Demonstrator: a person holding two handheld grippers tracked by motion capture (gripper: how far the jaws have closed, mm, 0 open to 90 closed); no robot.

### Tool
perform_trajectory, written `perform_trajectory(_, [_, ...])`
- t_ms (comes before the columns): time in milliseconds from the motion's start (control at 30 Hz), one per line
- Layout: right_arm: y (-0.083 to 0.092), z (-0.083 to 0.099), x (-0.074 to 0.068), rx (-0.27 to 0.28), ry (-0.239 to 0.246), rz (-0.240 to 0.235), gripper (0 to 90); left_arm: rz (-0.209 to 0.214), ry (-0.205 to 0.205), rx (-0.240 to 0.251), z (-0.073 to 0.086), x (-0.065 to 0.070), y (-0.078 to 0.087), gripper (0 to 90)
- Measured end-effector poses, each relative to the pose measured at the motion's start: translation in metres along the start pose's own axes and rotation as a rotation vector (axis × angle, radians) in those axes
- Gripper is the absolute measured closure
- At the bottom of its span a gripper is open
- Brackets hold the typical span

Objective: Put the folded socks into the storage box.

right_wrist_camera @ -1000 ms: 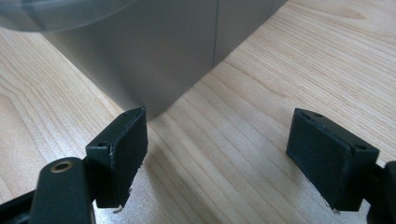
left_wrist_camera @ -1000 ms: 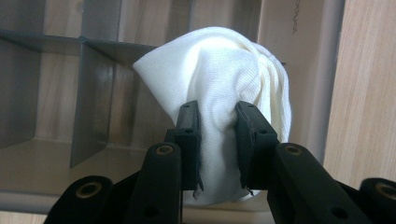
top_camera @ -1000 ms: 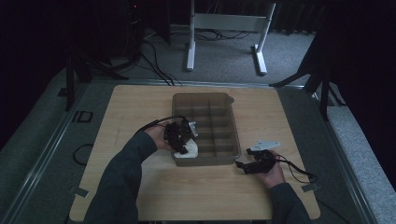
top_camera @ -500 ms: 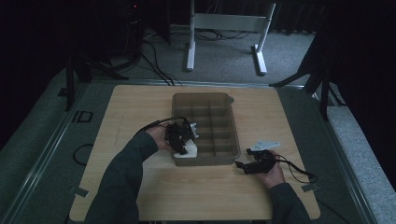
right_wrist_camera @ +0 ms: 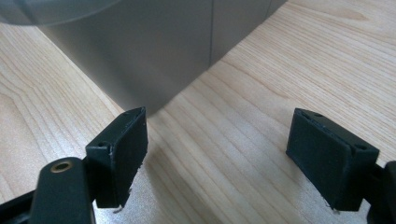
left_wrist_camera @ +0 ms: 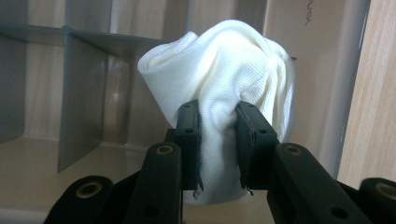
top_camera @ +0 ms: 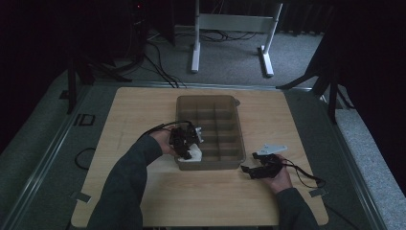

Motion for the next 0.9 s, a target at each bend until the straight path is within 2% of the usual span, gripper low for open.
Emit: perform_trajectory(900, [0.000,0.000,0.000,0.004,0.000,-0.005,19.9,0.023,0.020,-0.053,-0.005,0.000,-0.013,72.7])
Point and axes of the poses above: each handheld gripper's, and its own axes: y roughly backward along the jaws, z roughly out of its underside, x roughly to its right, the point moved 1 cm from there along -y, roughly forward along the jaws, and after that the axes turned 3 degrees about -x, right-handed, at the moved point
